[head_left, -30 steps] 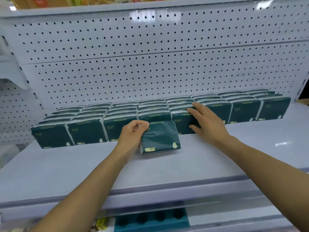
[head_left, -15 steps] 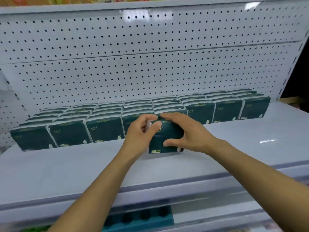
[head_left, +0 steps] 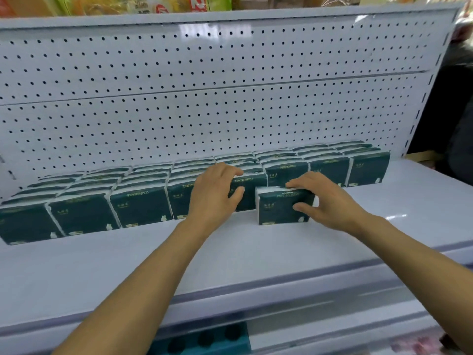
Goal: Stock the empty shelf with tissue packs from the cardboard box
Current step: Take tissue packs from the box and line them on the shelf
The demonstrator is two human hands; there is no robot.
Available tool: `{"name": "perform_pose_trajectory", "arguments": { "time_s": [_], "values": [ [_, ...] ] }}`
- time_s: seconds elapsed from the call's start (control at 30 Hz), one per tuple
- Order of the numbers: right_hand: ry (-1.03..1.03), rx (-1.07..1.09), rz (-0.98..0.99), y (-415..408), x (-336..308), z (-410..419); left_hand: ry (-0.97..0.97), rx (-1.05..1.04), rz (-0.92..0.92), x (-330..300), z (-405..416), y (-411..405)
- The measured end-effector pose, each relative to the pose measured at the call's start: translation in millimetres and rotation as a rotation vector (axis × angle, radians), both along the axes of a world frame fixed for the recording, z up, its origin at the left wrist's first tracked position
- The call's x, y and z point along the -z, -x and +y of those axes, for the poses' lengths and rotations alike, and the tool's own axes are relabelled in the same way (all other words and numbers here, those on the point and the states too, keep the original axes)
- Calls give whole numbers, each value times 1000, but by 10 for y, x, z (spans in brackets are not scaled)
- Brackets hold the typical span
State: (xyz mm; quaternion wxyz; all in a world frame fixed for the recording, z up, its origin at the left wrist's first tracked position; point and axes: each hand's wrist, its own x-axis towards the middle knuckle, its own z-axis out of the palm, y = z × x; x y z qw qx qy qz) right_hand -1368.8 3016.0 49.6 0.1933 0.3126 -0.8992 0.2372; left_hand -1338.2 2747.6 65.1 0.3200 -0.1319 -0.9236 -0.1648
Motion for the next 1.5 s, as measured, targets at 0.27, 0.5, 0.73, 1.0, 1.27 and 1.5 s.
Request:
{"name": "perform_pose_trajectory", "arguments": {
  "time_s": [0.27,0.5,0.73,1.0,1.27,1.5],
  "values": [
    [-175,186,123,194,76,107,384,-137,-59,173,130,260],
    [-225,260,343,428,197,62,436,-194,-37,255,102,419],
    [-277,298,351,579,176,-17,420,-221,25,322,117,469],
    [-311,212,490,549,202,-34,414,-221,-8,306,123,443],
    [-288,317,489,602,200,3,427,-224,-33,297,124,437],
    [-237,271,402,665,309,-230,475,-244,-38,276,137,424]
  ]
}}
